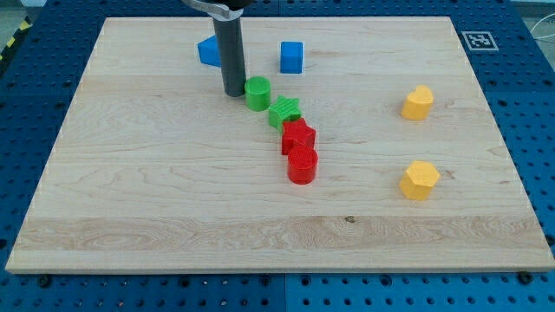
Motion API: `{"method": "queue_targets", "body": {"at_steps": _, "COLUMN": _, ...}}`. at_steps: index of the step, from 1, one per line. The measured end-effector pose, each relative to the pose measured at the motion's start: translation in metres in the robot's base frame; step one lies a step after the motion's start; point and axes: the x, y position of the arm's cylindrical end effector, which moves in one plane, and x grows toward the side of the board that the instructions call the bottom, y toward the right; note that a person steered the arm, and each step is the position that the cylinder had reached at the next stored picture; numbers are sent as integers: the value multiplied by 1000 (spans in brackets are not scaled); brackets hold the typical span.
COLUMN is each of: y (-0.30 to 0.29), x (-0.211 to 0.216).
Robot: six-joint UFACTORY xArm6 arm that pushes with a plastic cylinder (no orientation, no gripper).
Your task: Point your arm towards yellow hexagon
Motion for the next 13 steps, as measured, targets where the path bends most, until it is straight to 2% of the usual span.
{"method": "queue_targets", "body": {"at_steps": 3, "y": 12, "x": 0}}
{"method": "queue_targets", "body": {"at_steps": 5, "y": -45, "x": 0}}
{"method": "queue_targets", "body": {"at_steps": 6, "y": -62, "x": 19}}
{"method": "queue_targets", "body": {"at_steps": 8, "y": -45, "x": 131}}
{"method": "queue_targets", "body": {"at_steps": 9, "y": -8, "x": 185}}
{"method": "queue_targets", "body": {"at_steps": 10, "y": 51, "x": 200}}
{"method": "queue_targets", "body": {"at_steps": 13, "y": 214, "x": 207}}
